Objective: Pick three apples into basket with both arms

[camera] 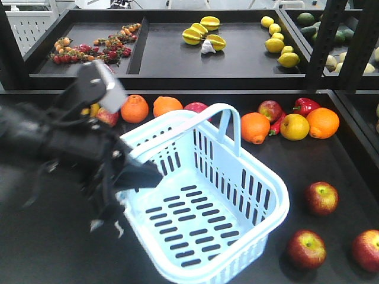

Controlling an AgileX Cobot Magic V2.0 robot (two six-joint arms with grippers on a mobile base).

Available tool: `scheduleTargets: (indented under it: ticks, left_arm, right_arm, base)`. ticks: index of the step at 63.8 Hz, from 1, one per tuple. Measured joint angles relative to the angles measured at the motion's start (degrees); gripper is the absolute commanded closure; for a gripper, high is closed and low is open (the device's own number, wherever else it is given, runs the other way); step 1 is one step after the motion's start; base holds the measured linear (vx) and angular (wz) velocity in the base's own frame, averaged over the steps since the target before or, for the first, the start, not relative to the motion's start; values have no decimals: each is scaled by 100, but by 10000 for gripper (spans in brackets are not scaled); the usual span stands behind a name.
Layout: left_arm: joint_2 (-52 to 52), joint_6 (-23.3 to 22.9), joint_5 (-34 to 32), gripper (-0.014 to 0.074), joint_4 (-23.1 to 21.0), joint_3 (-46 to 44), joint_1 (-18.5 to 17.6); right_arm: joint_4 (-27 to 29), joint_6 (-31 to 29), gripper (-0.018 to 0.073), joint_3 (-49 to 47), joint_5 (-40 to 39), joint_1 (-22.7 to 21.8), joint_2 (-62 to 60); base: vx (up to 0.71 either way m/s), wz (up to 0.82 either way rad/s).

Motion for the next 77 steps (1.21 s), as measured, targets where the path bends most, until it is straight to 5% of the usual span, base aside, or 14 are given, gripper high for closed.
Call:
scheduleTargets:
  ticks: [25, 54, 64, 77]
  left_arm:
    - [2580, 1057, 925, 603, 305, -2390, 0]
    - [3855, 1134, 959, 587, 564, -3281, 0]
    - [3871, 1043, 1000, 504, 576, -3292, 0]
    - [3871, 993, 1016, 270, 538, -3299, 0]
  right_arm:
    - [0, 0, 564, 0, 0, 0, 0]
    - [0, 0, 564, 0, 0, 0, 0]
    - [0, 0, 564, 0, 0, 0, 0]
    - [0, 0, 564, 0, 0, 0, 0]
  base:
    - [0, 0]
    - [0, 0]
    - [0, 0]
    - [0, 0]
